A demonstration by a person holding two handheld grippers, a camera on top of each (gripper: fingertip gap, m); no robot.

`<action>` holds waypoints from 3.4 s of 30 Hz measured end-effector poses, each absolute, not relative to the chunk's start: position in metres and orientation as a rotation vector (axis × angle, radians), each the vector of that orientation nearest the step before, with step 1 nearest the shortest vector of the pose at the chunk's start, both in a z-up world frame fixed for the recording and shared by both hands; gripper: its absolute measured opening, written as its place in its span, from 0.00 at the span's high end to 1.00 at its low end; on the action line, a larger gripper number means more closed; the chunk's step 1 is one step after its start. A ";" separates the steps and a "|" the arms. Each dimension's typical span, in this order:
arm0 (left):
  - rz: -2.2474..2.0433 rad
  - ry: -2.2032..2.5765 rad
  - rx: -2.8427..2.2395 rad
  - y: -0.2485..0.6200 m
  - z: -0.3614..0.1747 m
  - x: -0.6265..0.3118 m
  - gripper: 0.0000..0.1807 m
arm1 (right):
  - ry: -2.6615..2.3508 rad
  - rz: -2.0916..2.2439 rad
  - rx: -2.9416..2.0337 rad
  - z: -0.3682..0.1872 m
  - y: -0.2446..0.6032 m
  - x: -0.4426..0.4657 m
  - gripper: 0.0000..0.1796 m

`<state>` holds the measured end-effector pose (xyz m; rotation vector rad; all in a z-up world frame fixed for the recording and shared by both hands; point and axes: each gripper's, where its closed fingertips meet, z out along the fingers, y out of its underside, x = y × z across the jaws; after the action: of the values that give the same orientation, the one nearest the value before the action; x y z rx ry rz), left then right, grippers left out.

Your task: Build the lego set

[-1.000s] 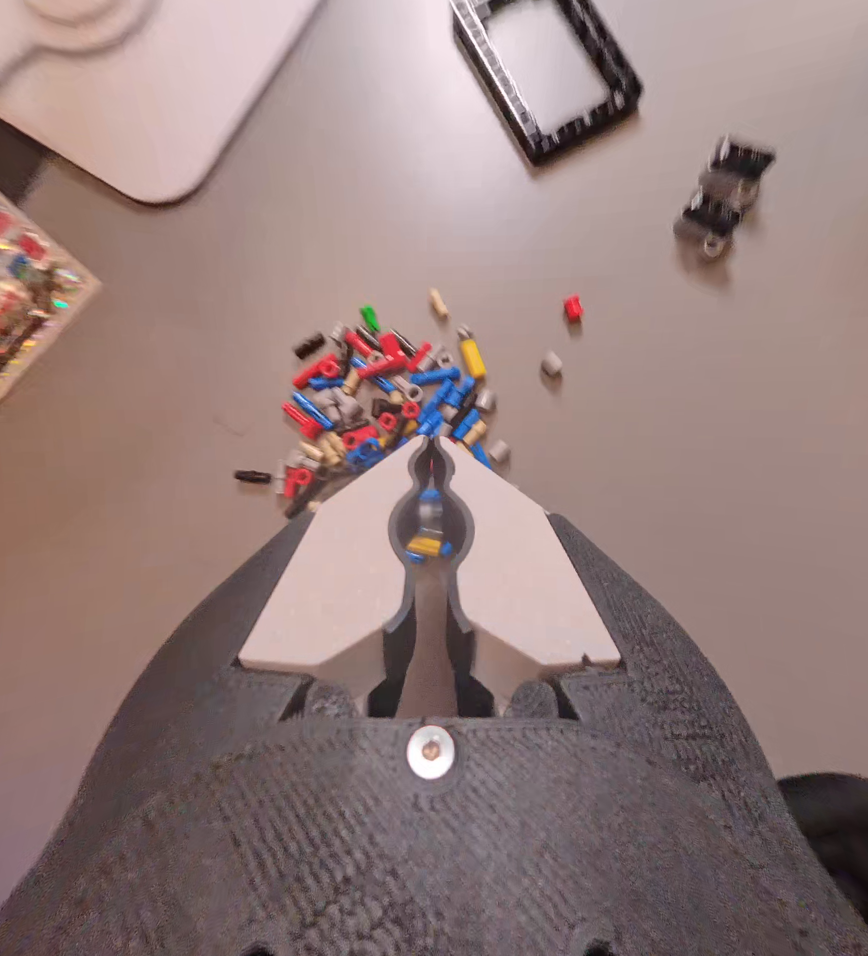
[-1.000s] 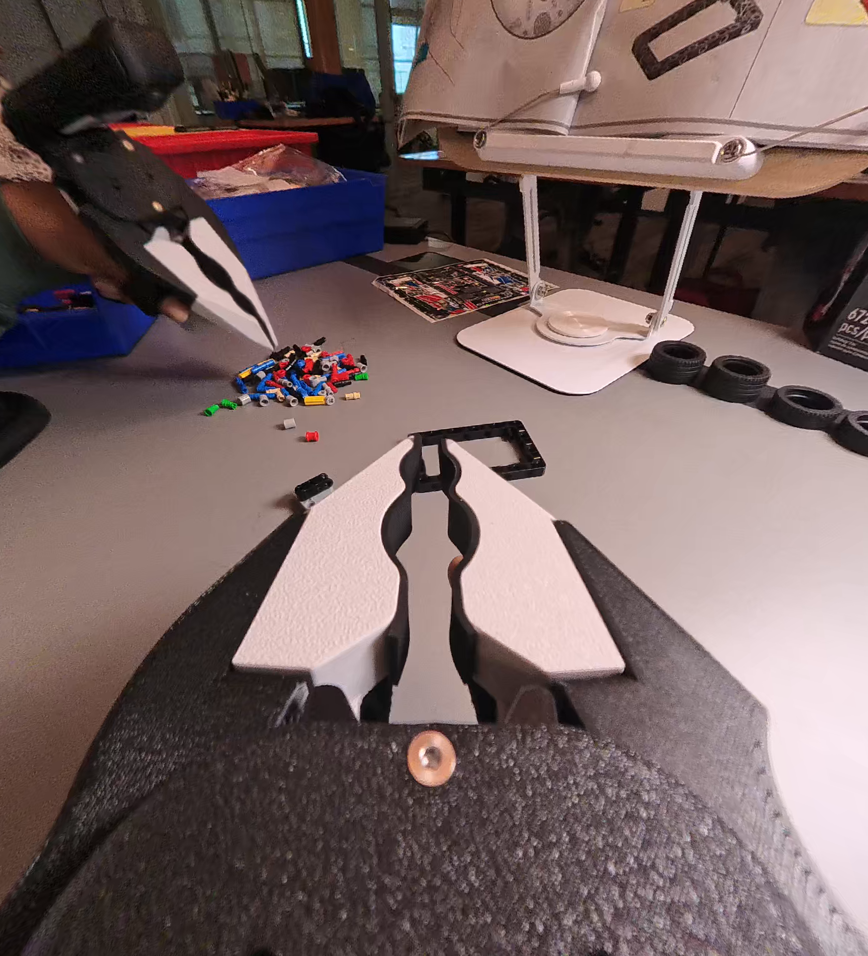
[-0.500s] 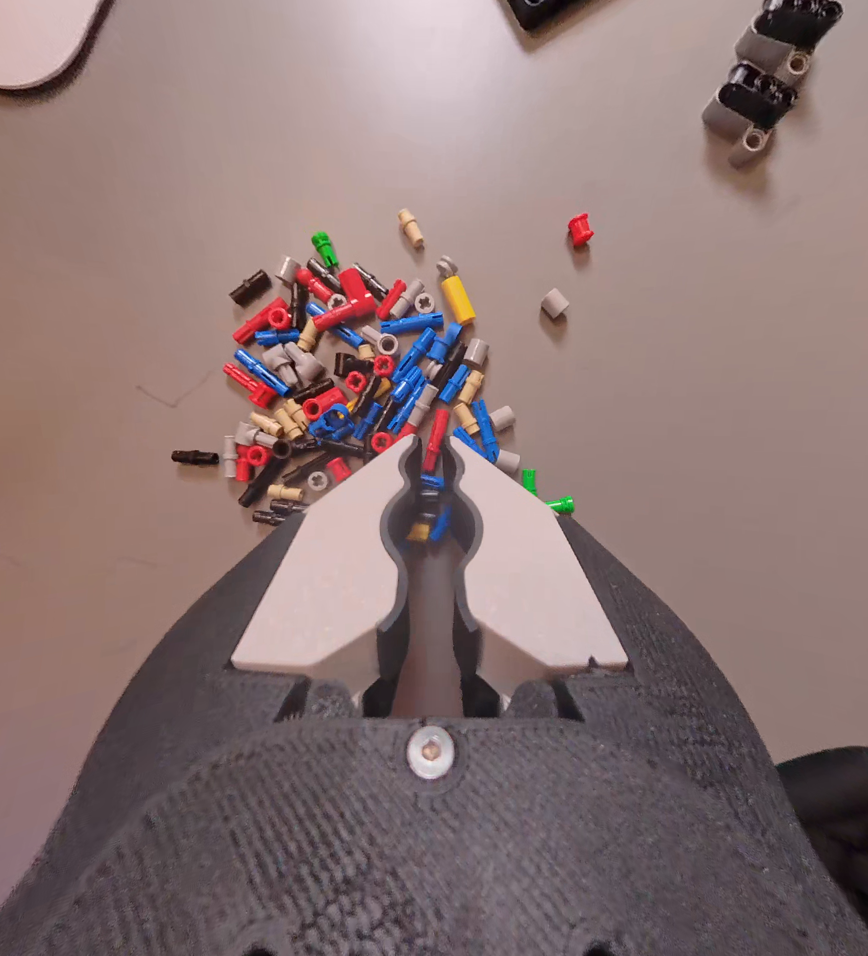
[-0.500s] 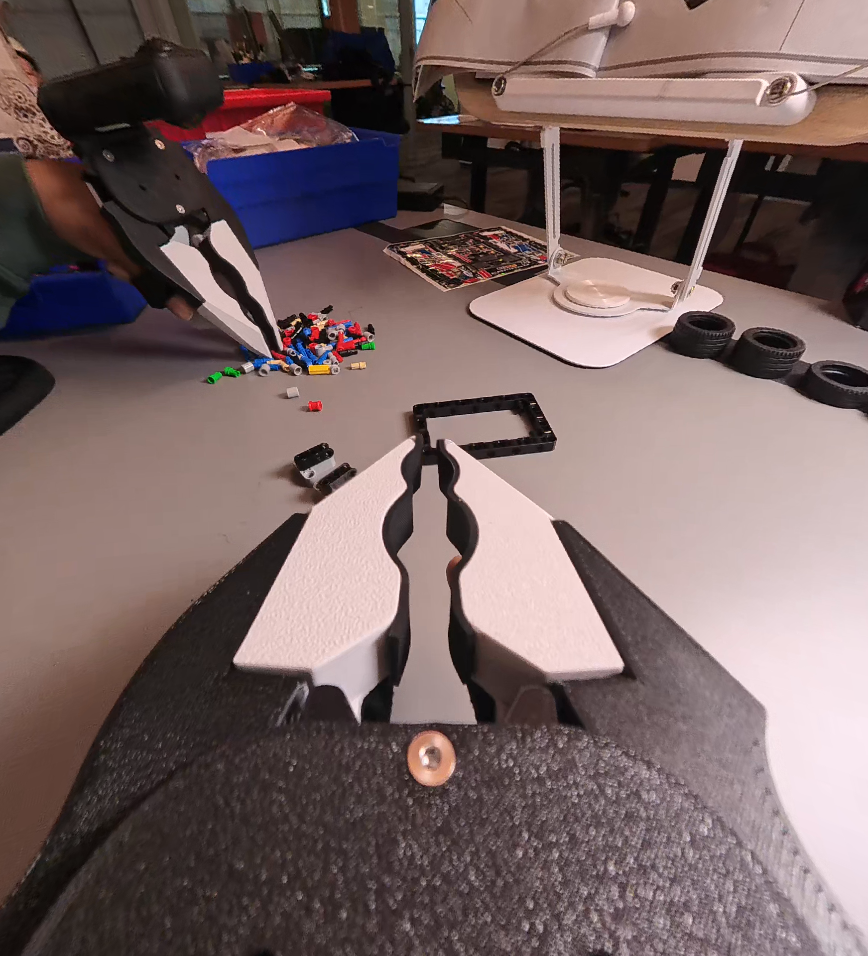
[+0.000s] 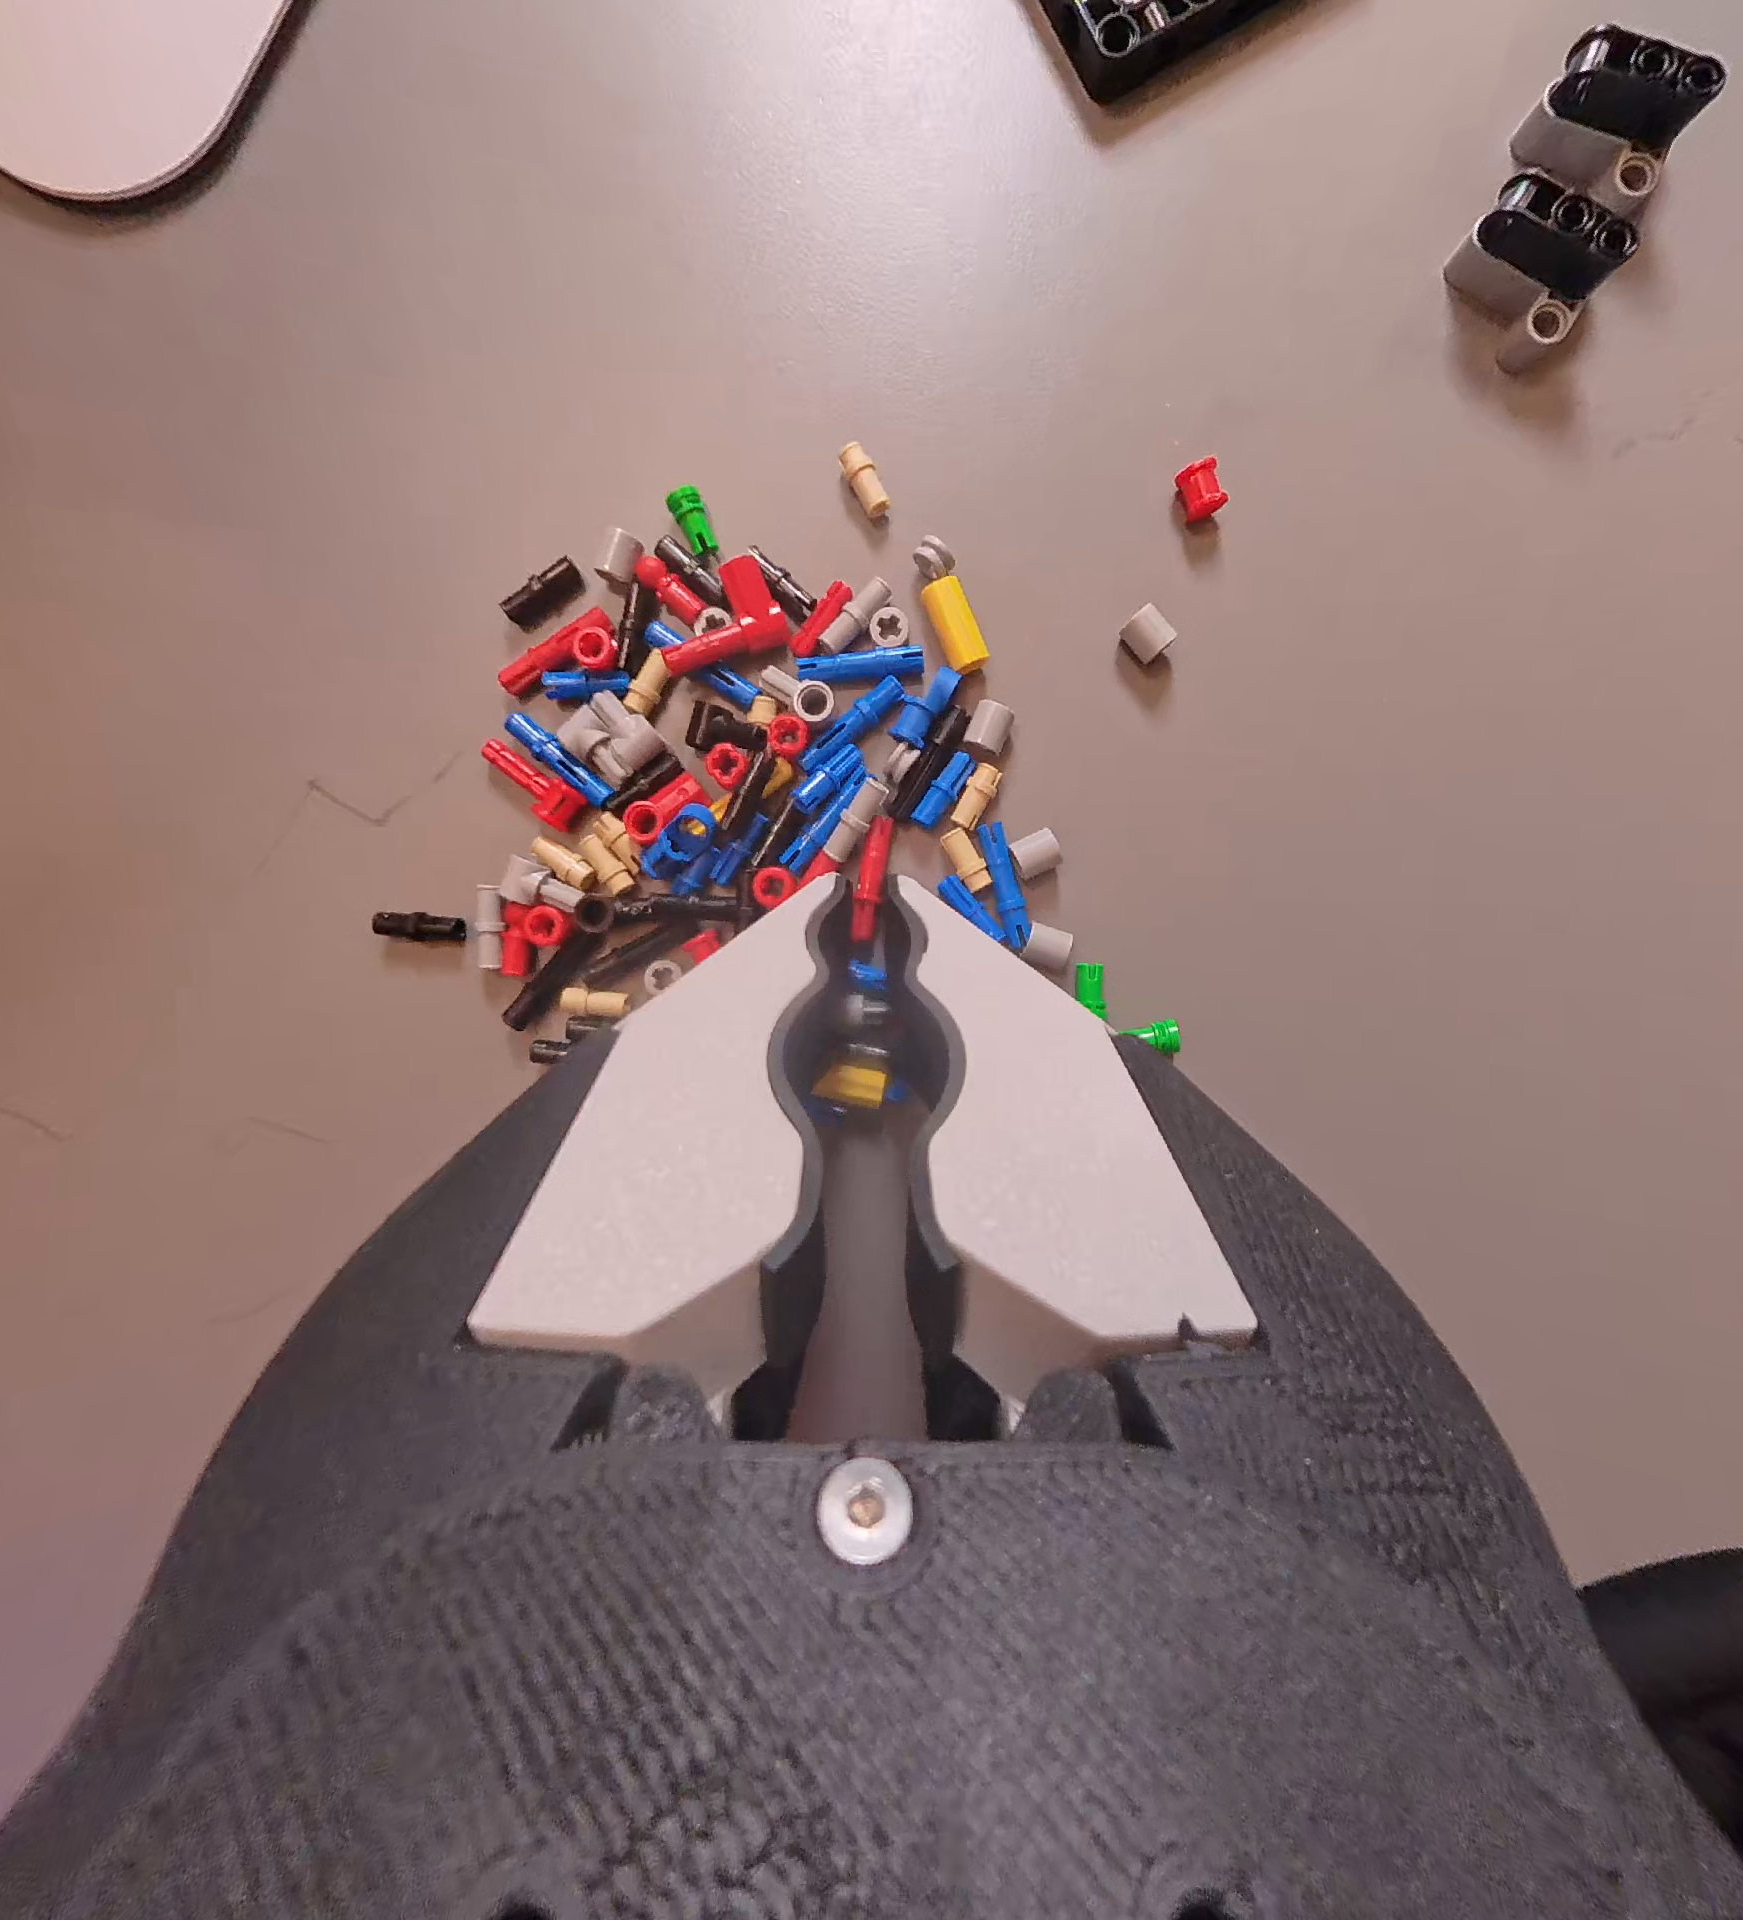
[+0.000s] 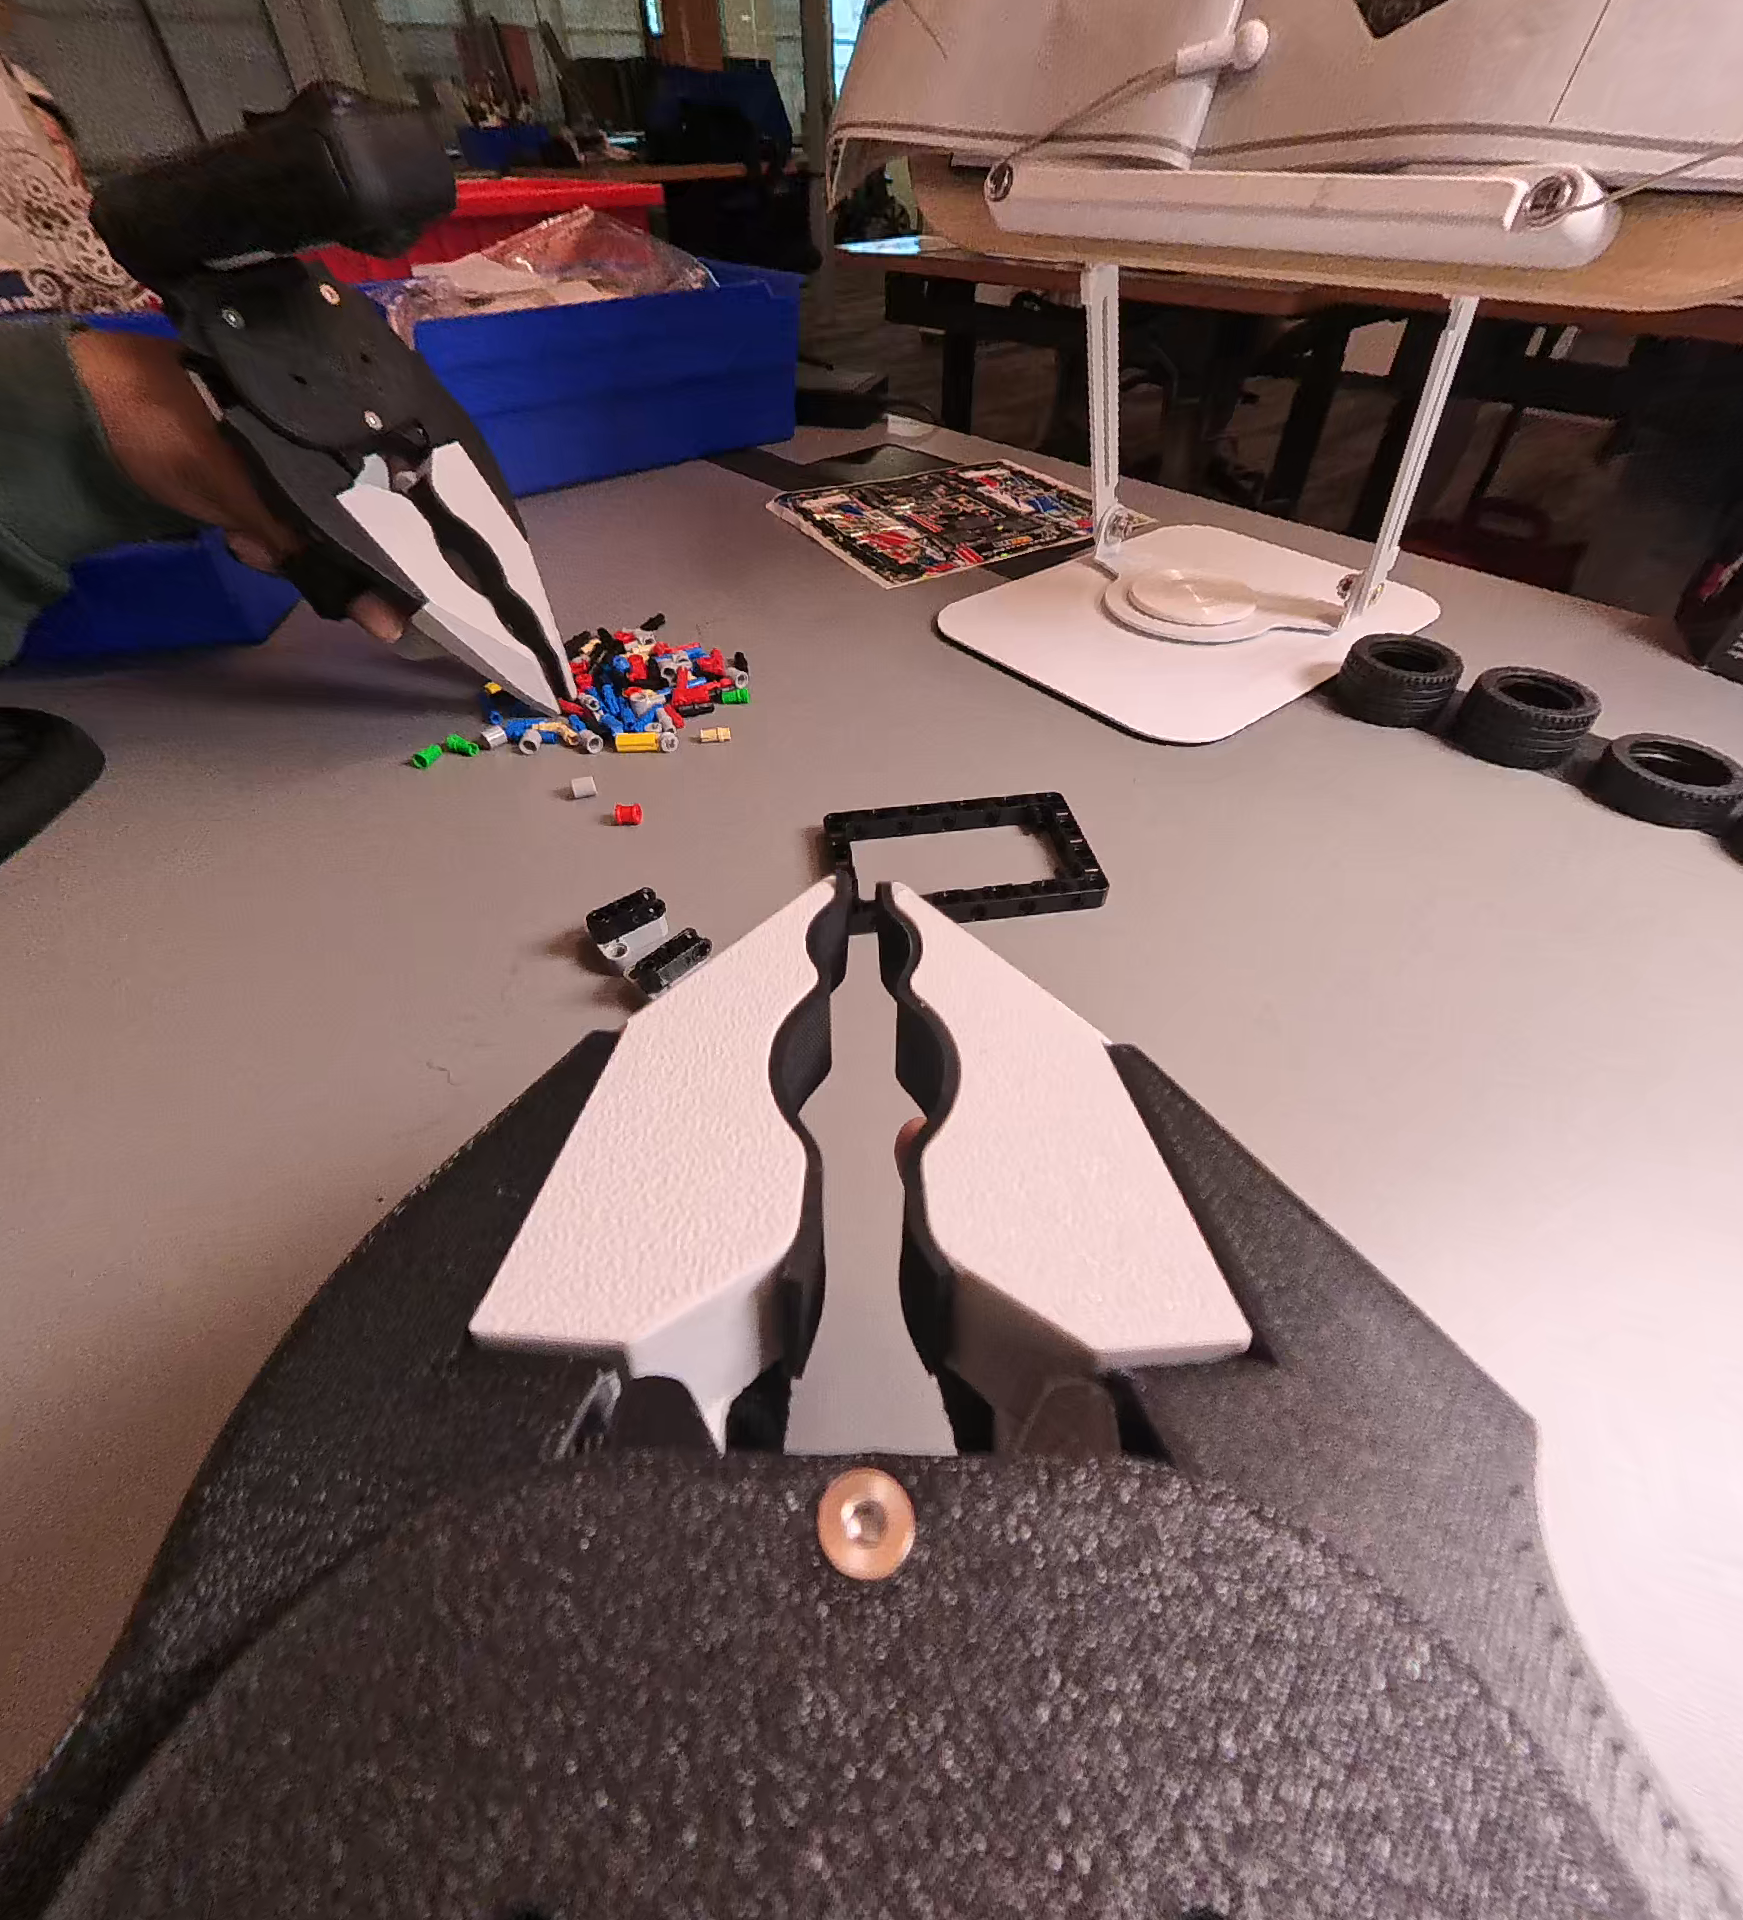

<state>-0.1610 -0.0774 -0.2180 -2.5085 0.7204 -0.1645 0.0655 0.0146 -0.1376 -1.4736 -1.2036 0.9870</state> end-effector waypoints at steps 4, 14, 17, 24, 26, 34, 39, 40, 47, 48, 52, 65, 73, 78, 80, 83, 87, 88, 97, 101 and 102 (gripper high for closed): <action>-0.145 0.720 -2.505 -0.076 -0.218 -0.163 0.98 | -1.189 1.002 -1.472 -0.135 0.015 0.067 0.98; -0.418 0.638 -2.323 -0.072 -0.174 -0.136 0.98 | -1.225 0.997 -1.443 -0.137 0.010 0.063 0.97; -0.558 0.719 -2.184 -0.074 -0.153 -0.097 0.98 | -1.303 1.025 -1.353 -0.132 -0.009 0.052 0.97; -0.729 0.960 -2.045 -0.086 -0.142 -0.002 0.98 | -1.596 1.009 -1.102 -0.141 -0.077 0.026 0.94; -0.734 1.033 -2.052 -0.092 -0.150 0.015 0.98 | -1.640 1.023 -1.085 -0.146 -0.089 0.024 0.93; -0.689 1.130 -2.075 -0.100 -0.165 0.032 0.98 | -1.746 0.986 -1.062 -0.161 -0.103 0.026 1.00; -0.686 1.130 -2.070 -0.101 -0.163 0.031 0.98 | -1.757 1.001 -1.061 -0.162 -0.105 0.027 0.96; -0.687 1.132 -2.072 -0.101 -0.163 0.031 0.98 | -1.760 0.992 -1.062 -0.163 -0.105 0.027 0.95; -0.713 1.129 -2.053 -0.103 -0.162 0.032 0.98 | -1.763 0.963 -1.057 -0.164 -0.103 0.027 0.99; -0.710 1.129 -2.051 -0.103 -0.162 0.032 0.98 | -1.760 0.956 -1.052 -0.163 -0.102 0.027 0.99; -0.680 1.082 -2.046 -0.097 -0.157 0.025 0.83 | -1.772 0.920 -1.050 -0.164 -0.097 0.030 0.99; -0.536 0.845 -2.075 -0.069 -0.153 -0.033 0.80 | -1.870 0.563 -1.233 -0.198 -0.028 0.062 0.99; -0.450 0.611 -1.971 -0.042 -0.132 -0.060 0.78 | -1.952 0.412 -1.363 -0.214 0.003 0.079 0.99; -0.282 0.453 -1.825 -0.031 -0.106 -0.095 0.78 | -2.026 0.428 -1.358 -0.216 0.004 0.076 0.98; -0.233 0.392 -1.807 -0.031 -0.103 -0.111 0.78 | -2.056 0.436 -1.356 -0.216 0.005 0.075 0.98; -0.159 0.283 -1.804 -0.032 -0.102 -0.142 0.79 | -2.086 0.472 -1.355 -0.216 0.005 0.075 0.98; -0.095 0.196 -1.832 -0.040 -0.107 -0.175 0.80 | -2.105 0.543 -1.366 -0.216 0.005 0.075 0.98; -0.083 0.186 -1.839 -0.042 -0.108 -0.180 0.80 | -2.101 0.559 -1.373 -0.216 0.005 0.075 0.98; -0.090 0.249 -1.974 -0.061 -0.127 -0.189 0.87 | -1.692 0.819 -1.341 -0.137 0.008 0.071 0.92; -0.156 0.365 -2.083 -0.073 -0.148 -0.176 0.95 | -1.387 1.067 -1.347 -0.096 -0.008 0.072 0.92; -0.155 0.387 -2.117 -0.075 -0.155 -0.174 0.96 | -1.346 1.116 -1.360 -0.097 -0.014 0.072 0.92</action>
<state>-0.1741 -0.0747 -0.1549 -2.1170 0.3868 -0.1547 0.0716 -0.0141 -0.0965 -1.3599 -1.3463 1.1162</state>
